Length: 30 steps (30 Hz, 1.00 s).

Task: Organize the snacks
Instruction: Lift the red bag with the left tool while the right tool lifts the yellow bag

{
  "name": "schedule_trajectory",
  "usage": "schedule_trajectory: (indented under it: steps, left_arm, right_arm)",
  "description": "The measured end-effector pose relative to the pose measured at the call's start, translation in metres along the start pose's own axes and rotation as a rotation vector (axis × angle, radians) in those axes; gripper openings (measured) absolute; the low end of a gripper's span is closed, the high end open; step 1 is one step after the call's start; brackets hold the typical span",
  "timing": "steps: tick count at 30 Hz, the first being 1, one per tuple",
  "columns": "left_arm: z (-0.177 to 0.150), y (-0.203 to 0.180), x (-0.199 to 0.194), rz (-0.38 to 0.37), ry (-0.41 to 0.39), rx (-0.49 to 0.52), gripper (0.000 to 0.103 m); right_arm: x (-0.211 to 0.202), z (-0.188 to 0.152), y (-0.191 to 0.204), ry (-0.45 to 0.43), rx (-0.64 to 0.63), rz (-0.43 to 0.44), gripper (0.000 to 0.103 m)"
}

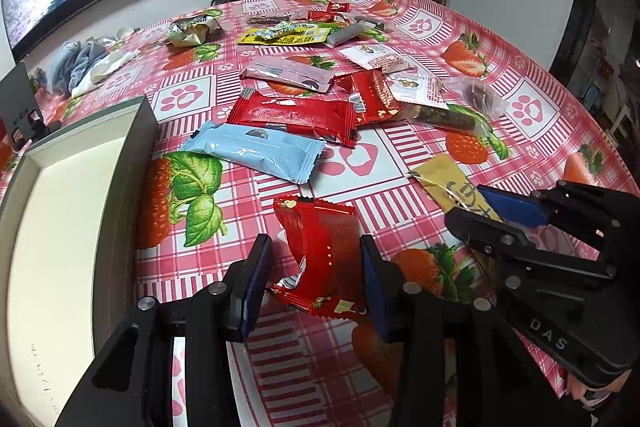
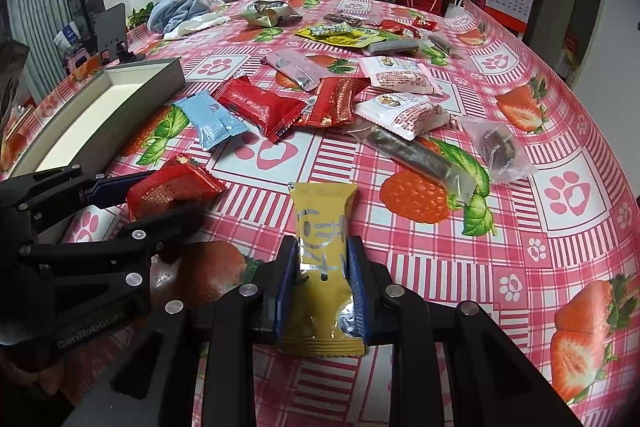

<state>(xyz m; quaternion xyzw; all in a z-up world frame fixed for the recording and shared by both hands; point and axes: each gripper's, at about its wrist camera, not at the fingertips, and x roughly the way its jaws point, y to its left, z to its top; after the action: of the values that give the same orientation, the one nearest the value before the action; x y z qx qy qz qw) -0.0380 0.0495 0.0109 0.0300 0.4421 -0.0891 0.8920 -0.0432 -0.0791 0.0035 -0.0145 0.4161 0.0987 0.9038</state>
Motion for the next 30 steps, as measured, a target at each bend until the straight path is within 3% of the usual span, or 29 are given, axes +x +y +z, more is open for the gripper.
schedule_trajectory:
  steps: [16, 30]
  left_arm:
    - [0.0009, 0.008, -0.001, -0.039, -0.011, -0.041, 0.047]
    - [-0.0004, 0.009, -0.0021, -0.026, -0.013, -0.049, 0.046]
  right_arm:
    - [-0.0004, 0.0001, -0.0013, -0.005, 0.003, -0.004, 0.027]
    - [0.0001, 0.0001, -0.0021, -0.004, 0.002, -0.016, 0.027]
